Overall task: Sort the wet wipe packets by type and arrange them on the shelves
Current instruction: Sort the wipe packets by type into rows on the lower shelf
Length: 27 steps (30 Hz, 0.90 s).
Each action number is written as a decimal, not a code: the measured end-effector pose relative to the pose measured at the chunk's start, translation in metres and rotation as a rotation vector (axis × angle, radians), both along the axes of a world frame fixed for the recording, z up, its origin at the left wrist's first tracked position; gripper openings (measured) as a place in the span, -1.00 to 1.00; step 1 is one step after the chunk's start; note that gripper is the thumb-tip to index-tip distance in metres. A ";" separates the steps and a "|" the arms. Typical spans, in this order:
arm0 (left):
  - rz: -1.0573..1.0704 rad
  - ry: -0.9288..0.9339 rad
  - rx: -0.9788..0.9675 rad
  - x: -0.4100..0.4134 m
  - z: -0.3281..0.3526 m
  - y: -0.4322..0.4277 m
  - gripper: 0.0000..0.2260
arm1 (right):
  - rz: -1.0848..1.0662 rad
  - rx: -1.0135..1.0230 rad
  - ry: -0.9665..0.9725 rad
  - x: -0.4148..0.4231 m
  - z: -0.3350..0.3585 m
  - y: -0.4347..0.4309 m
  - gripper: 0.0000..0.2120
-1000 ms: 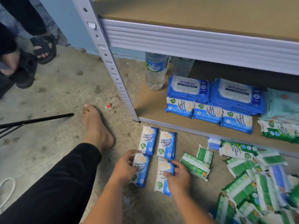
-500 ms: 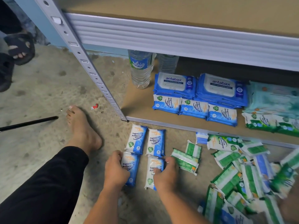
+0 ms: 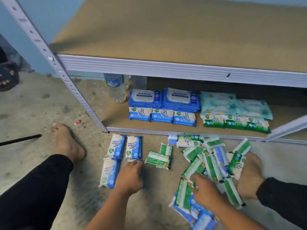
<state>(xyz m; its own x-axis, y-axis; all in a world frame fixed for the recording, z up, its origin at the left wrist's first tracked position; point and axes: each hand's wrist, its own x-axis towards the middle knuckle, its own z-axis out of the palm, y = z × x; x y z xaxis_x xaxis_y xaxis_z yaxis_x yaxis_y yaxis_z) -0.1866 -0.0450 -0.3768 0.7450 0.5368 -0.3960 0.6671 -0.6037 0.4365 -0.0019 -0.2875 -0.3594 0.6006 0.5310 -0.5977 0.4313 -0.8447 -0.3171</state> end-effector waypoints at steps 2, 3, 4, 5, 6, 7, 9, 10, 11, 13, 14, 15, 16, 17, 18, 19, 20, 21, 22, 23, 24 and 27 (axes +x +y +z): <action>-0.076 0.040 -0.063 0.010 0.004 -0.024 -0.59 | 0.020 -0.096 0.000 0.009 0.003 -0.031 -0.69; -0.082 0.052 -0.113 0.013 0.001 -0.037 -0.55 | -0.013 -0.118 -0.002 0.012 0.002 -0.045 -0.64; -0.095 0.072 -0.153 0.014 -0.001 -0.051 -0.50 | -0.057 -0.133 0.005 0.013 0.000 -0.057 -0.59; -0.125 0.101 -0.181 0.015 -0.004 -0.065 -0.46 | -0.082 -0.145 0.016 0.013 -0.002 -0.067 -0.57; -0.164 0.135 -0.199 0.014 -0.006 -0.079 -0.42 | -0.085 -0.163 0.029 0.012 -0.004 -0.075 -0.57; -0.199 0.171 -0.217 0.013 -0.006 -0.092 -0.40 | -0.086 -0.175 0.041 0.010 -0.007 -0.082 -0.57; -0.226 0.259 -0.234 0.012 -0.005 -0.112 -0.41 | -0.100 -0.169 0.063 0.006 -0.014 -0.093 -0.52; -0.242 0.310 -0.216 0.010 -0.006 -0.119 -0.45 | -0.111 -0.164 0.074 0.003 -0.018 -0.098 -0.46; -0.271 0.346 -0.179 0.009 -0.009 -0.125 -0.49 | -0.121 -0.166 0.084 0.001 -0.024 -0.102 -0.41; -0.334 0.408 -0.099 0.008 -0.017 -0.135 -0.49 | -0.119 -0.185 0.067 -0.003 -0.036 -0.107 -0.33; -0.346 0.431 -0.074 0.008 -0.020 -0.139 -0.47 | -0.109 -0.195 0.036 -0.004 -0.043 -0.107 -0.31; -0.348 0.446 -0.059 0.010 -0.025 -0.141 -0.44 | -0.091 -0.200 -0.001 -0.005 -0.047 -0.106 -0.29; -0.345 0.455 -0.057 0.013 -0.029 -0.143 -0.40 | -0.068 -0.214 -0.038 -0.005 -0.048 -0.105 -0.28; -0.348 0.457 -0.066 0.016 -0.034 -0.146 -0.34 | -0.043 -0.223 -0.073 -0.005 -0.048 -0.104 -0.27; -0.357 0.462 -0.077 0.019 -0.038 -0.149 -0.28 | -0.016 -0.235 -0.092 -0.006 -0.045 -0.102 -0.26; -0.370 0.469 -0.078 0.022 -0.043 -0.152 -0.22 | 0.024 -0.252 -0.109 -0.007 -0.043 -0.100 -0.26; -0.377 0.483 -0.078 0.025 -0.046 -0.155 -0.18 | 0.065 -0.266 -0.125 -0.007 -0.041 -0.100 -0.26; -0.375 0.488 -0.076 0.027 -0.052 -0.158 -0.14 | 0.097 -0.268 -0.135 -0.007 -0.040 -0.098 -0.24; -0.367 0.484 -0.071 0.028 -0.056 -0.160 -0.12 | 0.120 -0.263 -0.142 -0.007 -0.039 -0.097 -0.24; -0.362 0.477 -0.061 0.028 -0.062 -0.162 -0.12 | 0.138 -0.259 -0.149 -0.007 -0.040 -0.097 -0.23; -0.356 0.468 -0.051 0.028 -0.067 -0.163 -0.12 | 0.152 -0.260 -0.158 -0.007 -0.042 -0.097 -0.24; -0.356 0.437 -0.032 0.031 -0.075 -0.159 -0.17 | 0.171 -0.282 -0.175 -0.006 -0.050 -0.098 -0.29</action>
<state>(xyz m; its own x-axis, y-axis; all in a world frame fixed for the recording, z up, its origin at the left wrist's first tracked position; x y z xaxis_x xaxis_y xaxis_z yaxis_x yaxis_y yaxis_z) -0.1558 -0.2043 -0.4522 0.6409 0.2649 -0.7204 0.5478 -0.8153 0.1875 -0.0082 -0.3859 -0.4097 0.6232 0.4621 -0.6310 0.6010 -0.7992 0.0083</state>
